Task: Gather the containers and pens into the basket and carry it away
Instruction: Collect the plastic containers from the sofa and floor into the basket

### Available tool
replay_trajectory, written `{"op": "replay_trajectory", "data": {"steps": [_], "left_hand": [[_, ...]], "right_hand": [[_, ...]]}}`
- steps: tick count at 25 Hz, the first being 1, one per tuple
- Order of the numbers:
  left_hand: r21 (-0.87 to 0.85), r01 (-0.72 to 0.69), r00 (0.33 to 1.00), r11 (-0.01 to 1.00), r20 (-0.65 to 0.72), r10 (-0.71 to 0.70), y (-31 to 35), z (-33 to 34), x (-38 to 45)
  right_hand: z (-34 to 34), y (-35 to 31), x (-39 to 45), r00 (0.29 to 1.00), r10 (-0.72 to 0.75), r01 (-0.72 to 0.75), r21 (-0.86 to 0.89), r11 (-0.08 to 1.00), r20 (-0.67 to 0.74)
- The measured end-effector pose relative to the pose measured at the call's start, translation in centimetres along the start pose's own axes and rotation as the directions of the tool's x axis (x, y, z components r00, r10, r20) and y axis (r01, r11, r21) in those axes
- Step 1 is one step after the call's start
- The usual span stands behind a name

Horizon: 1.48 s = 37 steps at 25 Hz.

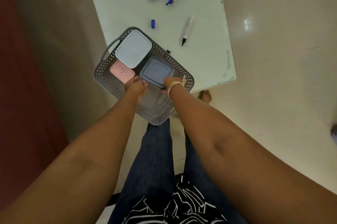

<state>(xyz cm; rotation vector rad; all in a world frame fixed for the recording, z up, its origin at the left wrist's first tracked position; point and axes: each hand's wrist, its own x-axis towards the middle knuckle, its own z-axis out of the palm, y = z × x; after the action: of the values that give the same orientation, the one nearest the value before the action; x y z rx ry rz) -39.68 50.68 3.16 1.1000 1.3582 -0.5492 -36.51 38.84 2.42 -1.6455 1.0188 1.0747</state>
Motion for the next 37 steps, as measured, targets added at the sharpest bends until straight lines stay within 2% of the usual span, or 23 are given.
{"op": "replay_trajectory", "data": {"steps": [1,3,4,7,10,15,19,24,27,31,35,37], "left_hand": [[-0.021,-0.003,1.000,1.000,0.010,0.003,0.3,0.1,0.1],[-0.019,-0.004,0.999,1.000,0.044,0.005,0.8,0.5,0.2],[0.008,-0.002,0.998,1.000,0.068,0.002,1.0,0.6,0.4],[0.099,0.037,0.995,0.994,0.084,-0.045,1.2,0.3,-0.1],[0.170,0.066,0.994,0.983,0.077,-0.080,1.0,-0.9,-2.5],[0.157,0.088,0.995,0.984,0.028,-0.094,0.7,-1.5,-7.1],[0.185,0.068,0.997,0.980,0.017,-0.073,0.1,0.8,-8.7],[0.130,0.059,0.996,0.990,-0.070,-0.050,-1.0,6.7,-9.5],[0.036,0.116,0.988,0.993,-0.104,-0.112,-2.8,12.5,-10.7],[-0.085,0.111,0.982,0.990,-0.141,-0.122,-4.3,20.7,-13.3],[-0.109,0.096,0.986,0.989,-0.127,-0.109,-3.6,29.6,-15.8],[-0.100,0.071,0.991,0.992,-0.105,-0.081,-2.4,32.7,-16.5]], "right_hand": [[0.1,-0.1,-0.2,0.998,0.015,-0.021,0.084,0.996,0.064],[0.6,-0.1,0.3,0.989,0.039,-0.054,0.097,0.994,0.144],[0.9,-0.3,0.7,0.988,0.043,-0.050,0.044,0.998,0.146],[0.6,-1.8,0.2,0.990,0.000,0.037,-0.265,0.963,0.139],[-1.2,-3.0,-2.1,0.989,-0.011,0.068,-0.382,0.922,0.150],[-4.7,-4.4,-5.3,0.983,-0.050,0.112,-0.360,0.926,0.177],[-7.1,-4.8,-5.2,0.978,-0.100,0.168,-0.410,0.896,0.183],[-11.0,-5.3,-2.9,0.963,-0.074,0.200,-0.500,0.842,0.261],[-15.9,-5.3,-0.7,0.949,-0.005,0.198,-0.585,0.786,0.314],[-24.1,-6.8,0.7,0.945,0.056,0.171,-0.632,0.756,0.322],[-32.5,-11.5,1.9,0.939,0.039,0.205,-0.647,0.735,0.341],[-35.3,-13.6,2.8,0.941,-0.015,0.250,-0.660,0.708,0.339]]}}
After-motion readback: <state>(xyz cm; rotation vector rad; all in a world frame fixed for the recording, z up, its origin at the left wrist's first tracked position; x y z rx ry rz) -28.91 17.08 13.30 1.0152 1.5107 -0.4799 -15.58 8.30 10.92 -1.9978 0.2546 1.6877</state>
